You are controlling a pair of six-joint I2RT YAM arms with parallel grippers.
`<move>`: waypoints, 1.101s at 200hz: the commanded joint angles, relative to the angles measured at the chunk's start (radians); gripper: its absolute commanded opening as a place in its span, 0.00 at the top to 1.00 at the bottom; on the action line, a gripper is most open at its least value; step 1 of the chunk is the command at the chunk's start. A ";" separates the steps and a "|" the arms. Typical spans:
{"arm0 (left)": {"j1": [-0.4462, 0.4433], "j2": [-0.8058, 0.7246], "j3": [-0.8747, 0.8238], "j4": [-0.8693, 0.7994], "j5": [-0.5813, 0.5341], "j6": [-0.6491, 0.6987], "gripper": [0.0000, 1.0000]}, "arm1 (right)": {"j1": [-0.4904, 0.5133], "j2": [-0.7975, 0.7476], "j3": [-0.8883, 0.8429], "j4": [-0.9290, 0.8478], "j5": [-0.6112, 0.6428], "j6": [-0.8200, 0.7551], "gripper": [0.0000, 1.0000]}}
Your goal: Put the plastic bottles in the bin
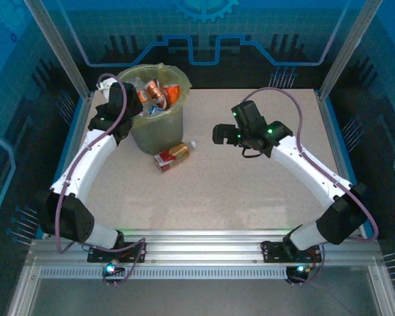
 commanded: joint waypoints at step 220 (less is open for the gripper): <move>0.000 -0.409 -0.233 0.158 0.117 0.022 0.01 | 0.271 0.529 0.094 0.390 -0.001 0.505 0.00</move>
